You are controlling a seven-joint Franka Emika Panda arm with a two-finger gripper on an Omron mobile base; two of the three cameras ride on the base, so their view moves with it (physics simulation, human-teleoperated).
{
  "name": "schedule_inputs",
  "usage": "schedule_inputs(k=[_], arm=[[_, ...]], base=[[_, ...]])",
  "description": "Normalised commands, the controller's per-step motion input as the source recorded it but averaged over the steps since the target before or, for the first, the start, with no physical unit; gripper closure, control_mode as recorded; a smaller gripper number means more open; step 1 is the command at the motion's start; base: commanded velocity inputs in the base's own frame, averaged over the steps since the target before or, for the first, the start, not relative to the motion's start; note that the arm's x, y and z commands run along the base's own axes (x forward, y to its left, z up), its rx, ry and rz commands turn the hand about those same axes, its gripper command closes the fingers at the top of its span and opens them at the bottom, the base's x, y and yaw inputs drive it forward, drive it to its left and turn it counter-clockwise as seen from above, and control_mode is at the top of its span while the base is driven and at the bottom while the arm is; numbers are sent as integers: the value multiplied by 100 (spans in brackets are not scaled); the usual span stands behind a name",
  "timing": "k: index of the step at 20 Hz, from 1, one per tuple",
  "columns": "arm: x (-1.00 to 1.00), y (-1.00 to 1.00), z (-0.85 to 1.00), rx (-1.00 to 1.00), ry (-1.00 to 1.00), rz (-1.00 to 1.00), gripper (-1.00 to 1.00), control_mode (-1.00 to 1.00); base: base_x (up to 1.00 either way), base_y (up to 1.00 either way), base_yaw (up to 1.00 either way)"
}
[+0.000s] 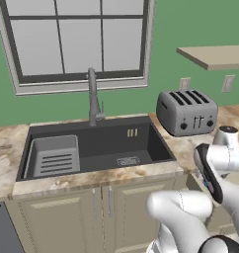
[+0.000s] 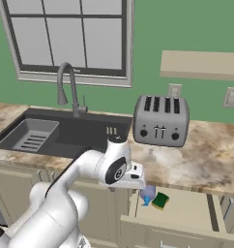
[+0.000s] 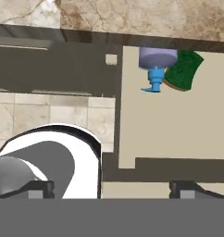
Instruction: Restock the sink supplies by placing the sponge and soap dispenser on the counter and next to the sink. Make sure the soap dispenser is upright.
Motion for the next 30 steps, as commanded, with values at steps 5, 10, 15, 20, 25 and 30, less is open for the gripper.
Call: schedule_inputs(k=[5, 10, 15, 20, 25, 30], arm=[[0, -68, -17, 9, 0, 0, -100, -100], [2, -65, -24, 11, 0, 0, -100, -100], [8, -48, -30, 12, 0, 0, -100, -100], [9, -13, -26, 12, 0, 0, -100, -100], [3, 0, -28, 12, 2, 0, -100, -100], [0, 0, -40, 7, 0, 0, -100, -100]], base=[[0, 0, 0], [0, 0, 0], [0, 0, 0], [0, 0, 0], [0, 0, 0], [0, 0, 0]])
